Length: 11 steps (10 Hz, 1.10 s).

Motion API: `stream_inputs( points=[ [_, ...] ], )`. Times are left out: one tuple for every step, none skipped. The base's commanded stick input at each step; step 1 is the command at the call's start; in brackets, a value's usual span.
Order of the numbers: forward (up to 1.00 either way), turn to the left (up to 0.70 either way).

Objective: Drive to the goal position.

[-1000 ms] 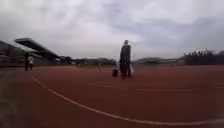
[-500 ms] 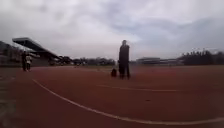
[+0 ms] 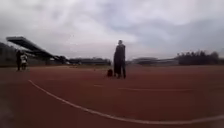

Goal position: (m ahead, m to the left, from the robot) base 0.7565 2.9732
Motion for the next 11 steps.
stream_inputs(
  points=[
    [0.0,-0.67],
    [0.0,-0.68],
    [0.0,-0.67],
    [0.0,-0.67],
    [0.0,-0.67],
    [0.0,-0.63],
    [0.0,-0.06],
    [0.0,-0.06],
    [0.0,-0.06],
    [0.0,-0.06],
    [0.0,-0.06]
  ],
)
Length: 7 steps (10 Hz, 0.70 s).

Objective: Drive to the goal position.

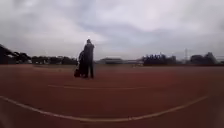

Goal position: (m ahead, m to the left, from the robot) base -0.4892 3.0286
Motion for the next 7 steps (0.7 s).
stream_inputs(
  points=[
    [0.0,-0.07],
    [0.0,-0.55],
    [0.0,-0.67],
    [0.0,-0.7],
    [0.0,-0.7],
    [0.0,-0.7],
    [0.0,-0.7]
  ],
)
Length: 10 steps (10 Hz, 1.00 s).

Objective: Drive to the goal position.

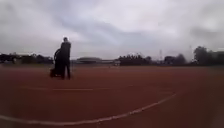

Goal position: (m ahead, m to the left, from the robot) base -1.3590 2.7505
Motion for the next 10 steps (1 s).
stream_inputs(
  points=[
    [0.0,-0.7],
    [0.0,-0.7],
    [0.0,-0.69],
    [0.0,0.0],
    [0.0,0.0],
    [0.0,0.0],
    [0.0,0.0],
    [0.0,0.0],
    [0.0,0.0],
    [0.0,0.0]
  ],
)
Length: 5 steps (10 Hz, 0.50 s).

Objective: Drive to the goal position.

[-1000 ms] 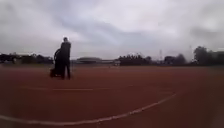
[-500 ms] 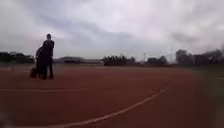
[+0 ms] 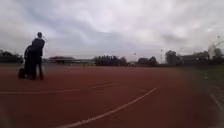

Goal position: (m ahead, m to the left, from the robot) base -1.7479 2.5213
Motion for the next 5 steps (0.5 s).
stream_inputs(
  points=[
    [0.0,0.0],
    [0.0,0.0],
    [0.08,0.0],
    [0.25,0.0],
    [0.6,0.0]
  ],
)
